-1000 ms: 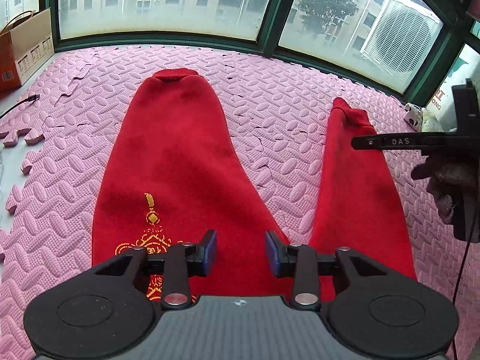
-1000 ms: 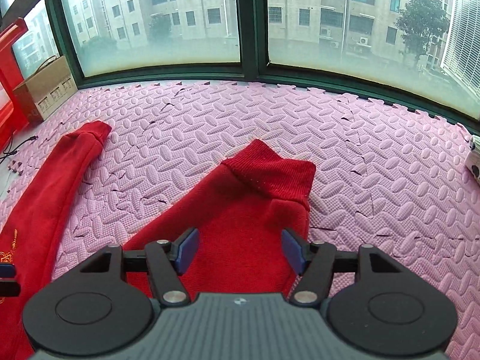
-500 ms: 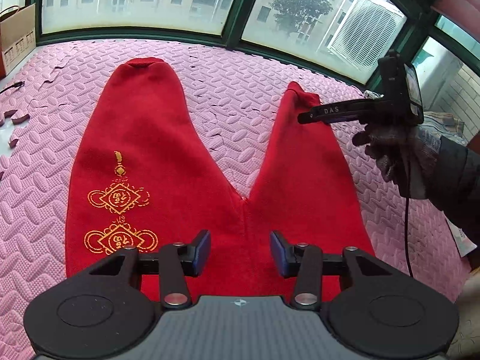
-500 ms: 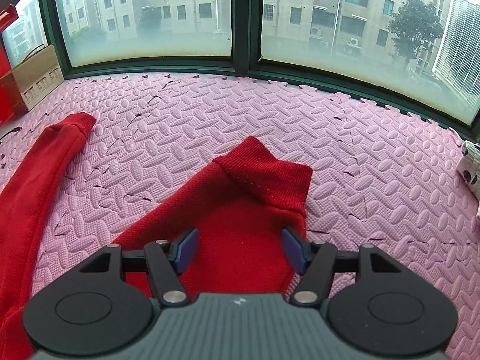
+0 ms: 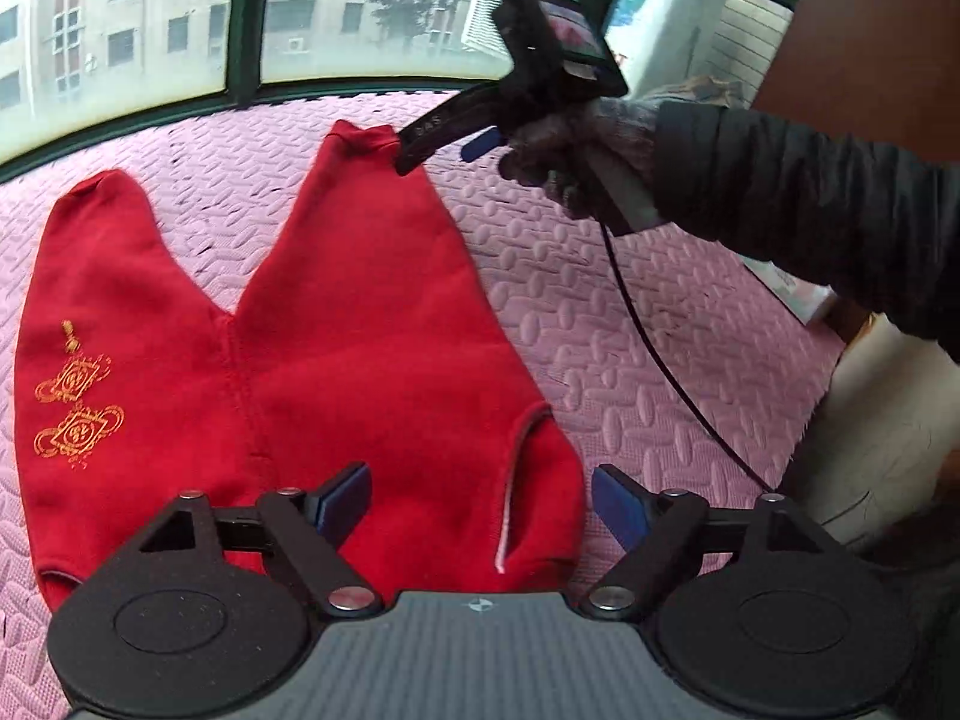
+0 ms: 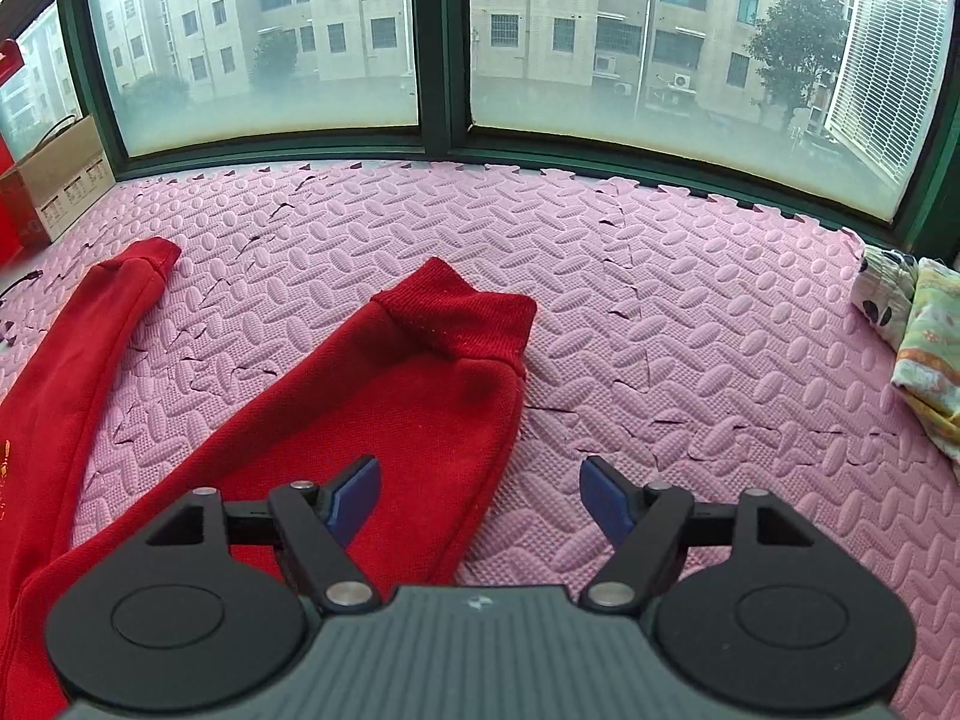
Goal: Fold clothes
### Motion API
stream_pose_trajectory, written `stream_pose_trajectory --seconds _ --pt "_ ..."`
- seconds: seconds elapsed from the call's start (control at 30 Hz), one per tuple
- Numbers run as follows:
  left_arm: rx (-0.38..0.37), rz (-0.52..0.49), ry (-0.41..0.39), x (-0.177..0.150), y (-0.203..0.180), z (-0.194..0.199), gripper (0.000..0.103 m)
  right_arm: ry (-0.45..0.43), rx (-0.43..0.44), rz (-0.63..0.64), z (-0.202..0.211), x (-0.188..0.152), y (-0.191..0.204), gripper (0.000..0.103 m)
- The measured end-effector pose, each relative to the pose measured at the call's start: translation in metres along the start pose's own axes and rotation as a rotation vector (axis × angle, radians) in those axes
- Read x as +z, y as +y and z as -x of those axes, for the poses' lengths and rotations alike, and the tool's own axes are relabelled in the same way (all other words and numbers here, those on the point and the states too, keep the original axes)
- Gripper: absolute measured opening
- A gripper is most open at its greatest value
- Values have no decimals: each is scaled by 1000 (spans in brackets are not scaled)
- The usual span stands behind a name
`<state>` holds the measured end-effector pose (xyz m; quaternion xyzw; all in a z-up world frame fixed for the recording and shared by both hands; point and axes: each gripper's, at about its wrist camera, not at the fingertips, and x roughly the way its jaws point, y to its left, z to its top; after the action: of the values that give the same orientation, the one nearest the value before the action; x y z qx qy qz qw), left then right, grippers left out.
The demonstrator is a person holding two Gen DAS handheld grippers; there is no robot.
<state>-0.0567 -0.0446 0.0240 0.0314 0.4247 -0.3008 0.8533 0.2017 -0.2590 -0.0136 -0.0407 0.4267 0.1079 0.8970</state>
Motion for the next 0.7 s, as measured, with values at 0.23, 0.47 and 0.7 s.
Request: stream_pose_trajectory --seconds 0.23,0.47,0.7 --pt "100 -208 40 -17 -38 -23 76 10 -6 -36 8 -12 -11 77" --pt "215 -364 41 -31 -56 -33 47 23 25 -104 4 -17 -23 73" --pt "176 -269 -4 -21 -43 -17 21 25 68 -181 -9 -9 -31 64"
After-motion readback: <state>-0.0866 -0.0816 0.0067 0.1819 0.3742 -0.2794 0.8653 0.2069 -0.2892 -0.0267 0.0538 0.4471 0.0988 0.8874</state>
